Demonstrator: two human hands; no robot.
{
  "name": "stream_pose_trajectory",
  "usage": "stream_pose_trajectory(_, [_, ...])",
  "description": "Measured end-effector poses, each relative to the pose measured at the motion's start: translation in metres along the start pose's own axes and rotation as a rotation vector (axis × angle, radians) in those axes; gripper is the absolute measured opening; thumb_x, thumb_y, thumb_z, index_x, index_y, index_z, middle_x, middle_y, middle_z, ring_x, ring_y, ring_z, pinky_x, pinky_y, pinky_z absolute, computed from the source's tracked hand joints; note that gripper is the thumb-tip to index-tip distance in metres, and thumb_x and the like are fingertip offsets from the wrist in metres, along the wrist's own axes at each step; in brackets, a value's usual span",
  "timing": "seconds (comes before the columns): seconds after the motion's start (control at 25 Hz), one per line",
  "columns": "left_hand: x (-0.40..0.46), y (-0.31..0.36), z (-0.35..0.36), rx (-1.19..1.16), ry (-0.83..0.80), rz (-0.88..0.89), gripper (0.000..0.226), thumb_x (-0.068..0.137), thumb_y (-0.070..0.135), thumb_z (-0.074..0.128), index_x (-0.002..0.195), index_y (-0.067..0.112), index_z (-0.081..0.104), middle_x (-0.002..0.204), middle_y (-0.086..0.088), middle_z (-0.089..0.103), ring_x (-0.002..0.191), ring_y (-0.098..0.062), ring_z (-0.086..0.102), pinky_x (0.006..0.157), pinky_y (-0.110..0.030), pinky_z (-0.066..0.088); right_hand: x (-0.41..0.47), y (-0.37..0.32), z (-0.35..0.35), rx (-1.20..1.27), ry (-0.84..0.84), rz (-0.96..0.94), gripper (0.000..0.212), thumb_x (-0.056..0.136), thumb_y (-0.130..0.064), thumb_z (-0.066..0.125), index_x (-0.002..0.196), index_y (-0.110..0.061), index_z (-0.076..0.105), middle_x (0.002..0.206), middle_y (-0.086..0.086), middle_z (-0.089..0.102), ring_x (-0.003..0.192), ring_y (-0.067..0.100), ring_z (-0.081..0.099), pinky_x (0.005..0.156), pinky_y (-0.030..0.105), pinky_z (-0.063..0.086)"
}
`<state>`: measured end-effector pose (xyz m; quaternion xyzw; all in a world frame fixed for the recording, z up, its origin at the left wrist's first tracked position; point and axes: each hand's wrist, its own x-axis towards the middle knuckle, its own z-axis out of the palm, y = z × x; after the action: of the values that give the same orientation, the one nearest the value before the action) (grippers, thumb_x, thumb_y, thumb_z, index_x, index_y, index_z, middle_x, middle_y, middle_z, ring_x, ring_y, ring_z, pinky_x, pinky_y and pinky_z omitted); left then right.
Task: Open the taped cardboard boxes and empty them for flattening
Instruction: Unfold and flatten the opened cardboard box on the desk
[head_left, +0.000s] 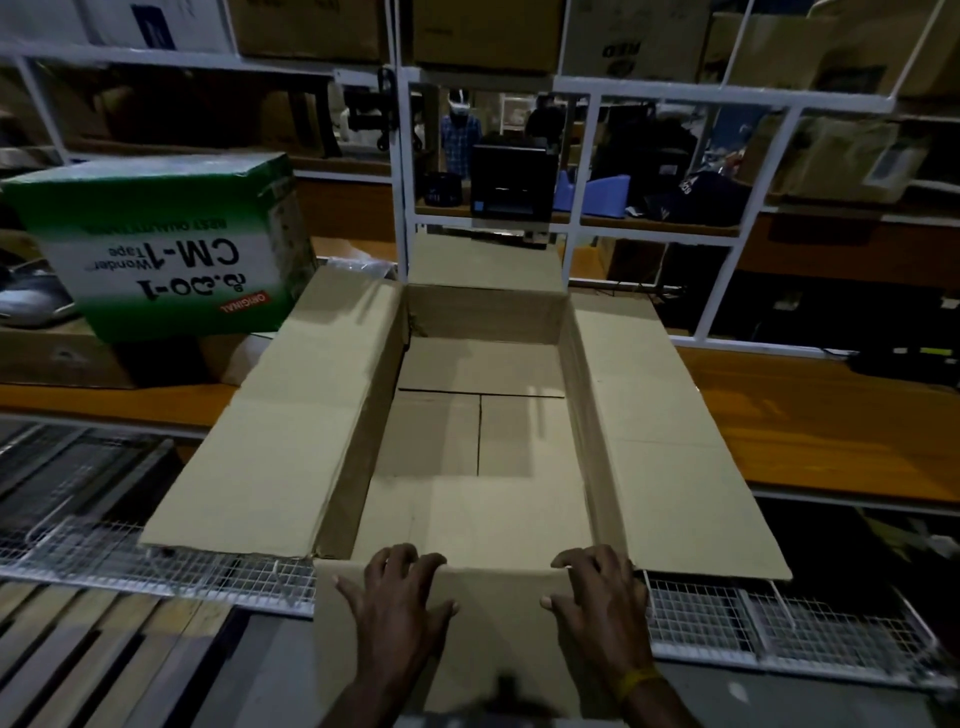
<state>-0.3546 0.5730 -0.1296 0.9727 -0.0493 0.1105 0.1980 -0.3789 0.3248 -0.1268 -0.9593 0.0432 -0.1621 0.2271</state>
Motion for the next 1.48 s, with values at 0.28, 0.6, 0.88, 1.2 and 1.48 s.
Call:
stream_pose_trajectory(0.28, [0.02, 0.002, -0.016, -0.016, 0.031, 0.0, 0.059, 0.05, 0.044, 0.093, 0.104, 0.036, 0.07, 0.114, 0.001, 0.06, 0.112, -0.027, 0.056, 0.092, -0.084, 0.025, 0.013, -0.009, -0.009, 0.0, 0.018, 0.002, 0.04, 0.07, -0.044, 0.079, 0.103, -0.041, 0.058, 0.104, -0.012, 0.049, 0.107, 0.019, 0.047, 0.084, 0.041, 0.038])
stream_pose_trajectory(0.6, [0.051, 0.001, -0.047, -0.029, -0.045, -0.001, 0.054, 0.07, 0.053, 0.079, 0.121, 0.04, 0.064, 0.125, 0.008, 0.05, 0.127, -0.019, 0.041, 0.108, -0.073, 0.007, 0.039, -0.033, -0.014, 0.015, 0.05, 0.018, 0.04, 0.069, -0.036, 0.084, 0.104, -0.032, 0.066, 0.106, -0.003, 0.053, 0.11, 0.028, 0.05, 0.085, 0.042, 0.037])
stream_pose_trajectory(0.88, [0.077, 0.005, -0.051, -0.05, -0.066, 0.005, 0.058, 0.074, 0.051, 0.077, 0.128, 0.04, 0.06, 0.133, 0.004, 0.048, 0.132, -0.02, 0.039, 0.109, -0.074, 0.007, 0.063, -0.038, -0.008, -0.03, 0.056, 0.059, 0.042, 0.073, -0.038, 0.082, 0.111, -0.033, 0.065, 0.114, -0.002, 0.055, 0.116, 0.026, 0.048, 0.095, 0.047, 0.038])
stream_pose_trajectory(1.2, [0.112, 0.02, -0.04, 0.005, -0.038, 0.016, 0.05, 0.081, 0.037, 0.075, 0.129, 0.04, 0.058, 0.137, 0.002, 0.047, 0.132, -0.021, 0.038, 0.107, -0.06, 0.032, 0.094, -0.048, 0.015, -0.124, 0.142, 0.068, 0.042, 0.074, -0.026, 0.082, 0.11, -0.038, 0.065, 0.122, 0.004, 0.053, 0.12, 0.029, 0.047, 0.102, 0.058, 0.035])
stream_pose_trajectory(1.48, [0.152, 0.022, -0.027, 0.019, -0.014, 0.005, 0.048, 0.084, 0.032, 0.073, 0.129, 0.038, 0.058, 0.138, 0.001, 0.048, 0.13, -0.022, 0.039, 0.102, -0.052, 0.041, 0.137, -0.041, 0.028, -0.127, 0.146, 0.015, 0.044, 0.073, -0.021, 0.083, 0.11, -0.037, 0.065, 0.118, 0.005, 0.055, 0.116, 0.028, 0.047, 0.094, 0.058, 0.043])
